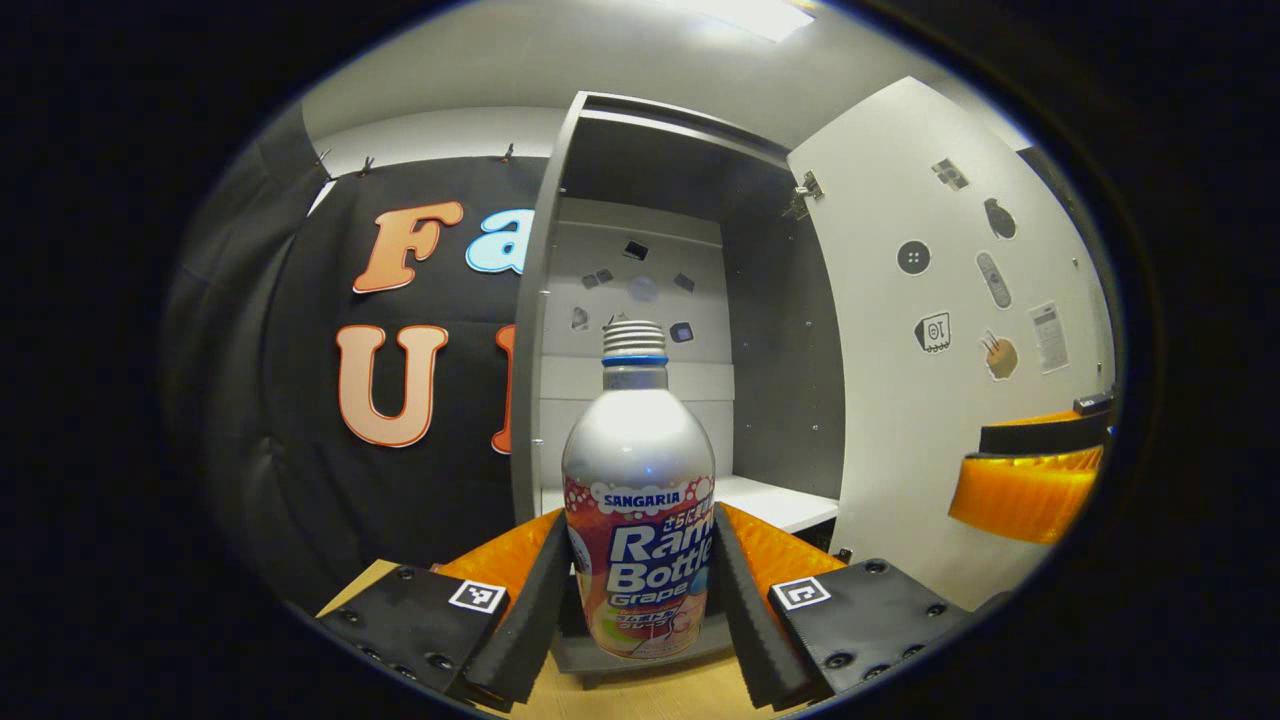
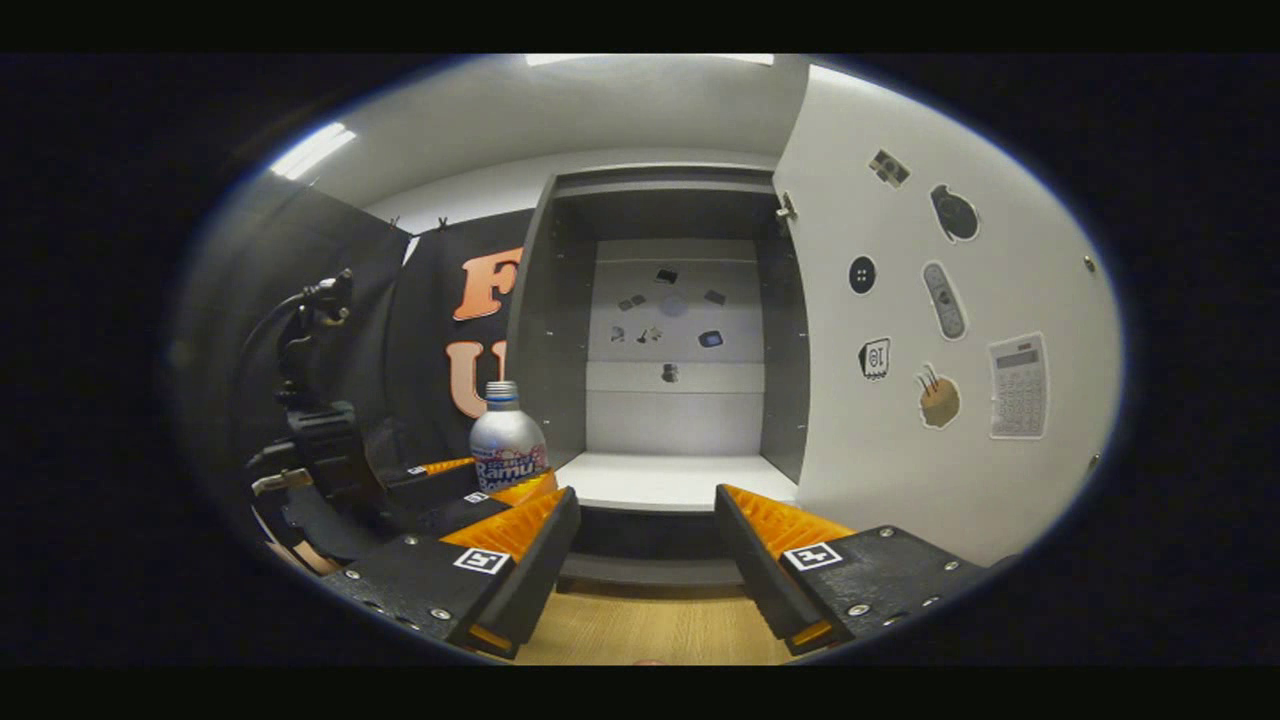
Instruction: Open the cabinet door with the right hand, grasp the bottle in the cabinet with the left hand and place it on the coaster, then close the cabinet door with the right hand.
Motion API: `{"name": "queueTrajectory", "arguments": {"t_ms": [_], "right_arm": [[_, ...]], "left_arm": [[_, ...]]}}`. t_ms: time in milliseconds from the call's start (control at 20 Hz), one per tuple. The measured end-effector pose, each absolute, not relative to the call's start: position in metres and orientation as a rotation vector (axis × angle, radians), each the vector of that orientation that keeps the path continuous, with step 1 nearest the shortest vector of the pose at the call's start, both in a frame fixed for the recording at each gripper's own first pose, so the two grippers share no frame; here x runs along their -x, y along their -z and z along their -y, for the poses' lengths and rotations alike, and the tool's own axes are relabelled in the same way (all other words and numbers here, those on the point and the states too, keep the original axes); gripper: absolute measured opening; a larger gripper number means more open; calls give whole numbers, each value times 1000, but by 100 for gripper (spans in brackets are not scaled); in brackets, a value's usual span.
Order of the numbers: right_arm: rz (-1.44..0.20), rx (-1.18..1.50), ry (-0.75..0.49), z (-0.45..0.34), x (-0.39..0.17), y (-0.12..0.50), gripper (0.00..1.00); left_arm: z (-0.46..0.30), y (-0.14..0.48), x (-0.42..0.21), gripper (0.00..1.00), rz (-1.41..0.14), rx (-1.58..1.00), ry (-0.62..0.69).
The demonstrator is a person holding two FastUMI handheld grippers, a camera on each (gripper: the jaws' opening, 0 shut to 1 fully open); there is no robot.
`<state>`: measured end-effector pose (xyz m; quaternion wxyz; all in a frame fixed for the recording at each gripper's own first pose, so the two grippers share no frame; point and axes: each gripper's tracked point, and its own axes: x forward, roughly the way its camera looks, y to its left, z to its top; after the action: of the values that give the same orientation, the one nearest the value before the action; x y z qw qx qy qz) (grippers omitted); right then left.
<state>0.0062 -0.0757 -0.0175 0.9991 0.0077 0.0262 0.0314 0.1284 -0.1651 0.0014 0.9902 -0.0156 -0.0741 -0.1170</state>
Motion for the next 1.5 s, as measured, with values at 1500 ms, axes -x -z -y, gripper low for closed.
{"name": "queueTrajectory", "arguments": {"t_ms": [1500], "right_arm": [[-240, 64, 197, 21, 145, 133, 87]], "left_arm": [[75, 298, 8, 82, -54, -10, 292]]}}
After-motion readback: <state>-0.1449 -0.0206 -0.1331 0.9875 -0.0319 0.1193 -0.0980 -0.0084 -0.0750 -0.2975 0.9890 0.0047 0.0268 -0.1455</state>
